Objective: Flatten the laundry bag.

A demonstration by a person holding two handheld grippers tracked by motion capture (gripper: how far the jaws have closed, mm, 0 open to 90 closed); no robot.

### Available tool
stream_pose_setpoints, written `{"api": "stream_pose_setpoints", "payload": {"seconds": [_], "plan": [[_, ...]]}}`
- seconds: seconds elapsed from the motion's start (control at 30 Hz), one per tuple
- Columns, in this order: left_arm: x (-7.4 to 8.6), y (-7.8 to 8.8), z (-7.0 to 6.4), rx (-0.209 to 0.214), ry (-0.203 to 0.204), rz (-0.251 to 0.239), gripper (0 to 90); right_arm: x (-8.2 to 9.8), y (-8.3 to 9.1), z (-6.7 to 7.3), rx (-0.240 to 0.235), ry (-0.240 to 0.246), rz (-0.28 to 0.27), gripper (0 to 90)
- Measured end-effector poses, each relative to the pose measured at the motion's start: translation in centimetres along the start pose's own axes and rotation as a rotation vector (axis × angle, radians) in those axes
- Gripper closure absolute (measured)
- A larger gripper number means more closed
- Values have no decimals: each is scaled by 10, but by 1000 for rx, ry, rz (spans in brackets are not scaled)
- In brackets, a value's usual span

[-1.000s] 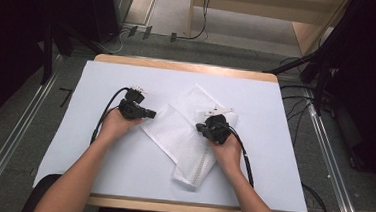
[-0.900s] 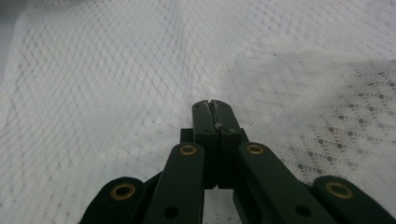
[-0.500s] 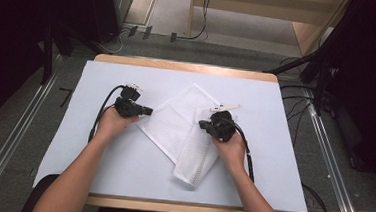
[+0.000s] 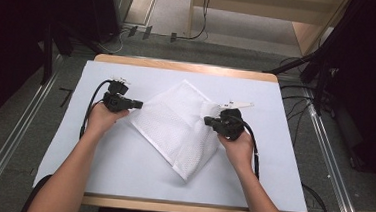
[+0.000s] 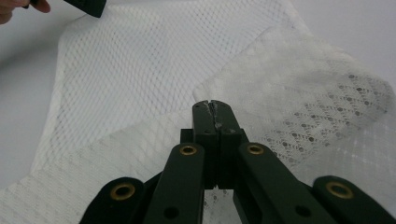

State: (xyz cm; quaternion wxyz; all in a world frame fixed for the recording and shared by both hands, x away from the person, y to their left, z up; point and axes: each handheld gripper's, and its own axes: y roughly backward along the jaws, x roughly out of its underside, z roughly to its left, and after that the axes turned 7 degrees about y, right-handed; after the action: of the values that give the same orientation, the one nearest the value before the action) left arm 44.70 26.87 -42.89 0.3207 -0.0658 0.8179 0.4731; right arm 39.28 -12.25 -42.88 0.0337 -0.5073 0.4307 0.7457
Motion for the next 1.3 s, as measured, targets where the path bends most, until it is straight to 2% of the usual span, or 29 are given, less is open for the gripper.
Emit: {"api": "stream_pose_setpoints", "payload": {"seconds": [0.13, 0.3, 0.53, 0.87, 1.07, 1.3], "plan": [[0, 11, 10, -12, 25, -19, 900, 1, 6, 1, -10, 2, -6, 900], [3, 27, 29, -37, 69, -47, 900, 4, 14, 3, -22, 11, -8, 900], [7, 35, 46, -53, 109, -61, 900, 14, 21, 3, -25, 1, 1, 900], [6, 34, 53, -62, 136, -82, 900, 28, 25, 6, -32, -12, 34, 900], [5, 32, 53, -79, 127, -80, 900, 36, 34, 9, -37, -22, 51, 900], [5, 31, 53, -82, 128, -79, 900, 42, 55, 8, -24, -27, 14, 831]]}}
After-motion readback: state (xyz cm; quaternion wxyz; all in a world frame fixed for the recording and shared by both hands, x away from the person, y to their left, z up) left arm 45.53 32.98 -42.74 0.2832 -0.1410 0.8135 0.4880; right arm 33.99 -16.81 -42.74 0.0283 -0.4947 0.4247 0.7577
